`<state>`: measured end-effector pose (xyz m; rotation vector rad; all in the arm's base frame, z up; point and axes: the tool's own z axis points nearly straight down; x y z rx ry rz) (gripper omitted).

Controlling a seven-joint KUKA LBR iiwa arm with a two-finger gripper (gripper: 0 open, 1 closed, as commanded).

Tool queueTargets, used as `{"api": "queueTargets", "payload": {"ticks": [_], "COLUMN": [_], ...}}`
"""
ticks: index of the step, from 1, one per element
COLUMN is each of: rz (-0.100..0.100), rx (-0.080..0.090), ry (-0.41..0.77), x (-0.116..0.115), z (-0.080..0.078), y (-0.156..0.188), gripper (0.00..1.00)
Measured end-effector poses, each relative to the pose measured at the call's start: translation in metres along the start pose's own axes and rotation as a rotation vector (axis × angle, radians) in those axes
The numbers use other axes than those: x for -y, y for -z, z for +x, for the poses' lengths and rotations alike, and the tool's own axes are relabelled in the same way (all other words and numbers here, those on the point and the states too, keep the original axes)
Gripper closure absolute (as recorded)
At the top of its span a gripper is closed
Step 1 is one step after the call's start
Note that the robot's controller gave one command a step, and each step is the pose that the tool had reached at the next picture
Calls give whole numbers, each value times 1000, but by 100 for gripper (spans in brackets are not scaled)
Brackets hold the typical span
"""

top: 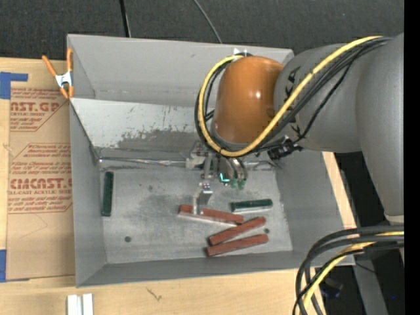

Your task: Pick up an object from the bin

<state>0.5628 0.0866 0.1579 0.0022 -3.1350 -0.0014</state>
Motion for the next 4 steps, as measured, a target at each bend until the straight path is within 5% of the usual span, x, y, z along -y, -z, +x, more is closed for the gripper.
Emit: {"api": "queueTargets", "payload": {"ticks": [1,2,3,4], "rz": [-1,-1,-1,1], "rx": [7,16,16,13], "ry": [-1,24,24,78], "x": [0,49,49,53], "z": [-2,30,30,11], "y": [5,-82,-82,73], "gripper": [0,100,100,100]}}
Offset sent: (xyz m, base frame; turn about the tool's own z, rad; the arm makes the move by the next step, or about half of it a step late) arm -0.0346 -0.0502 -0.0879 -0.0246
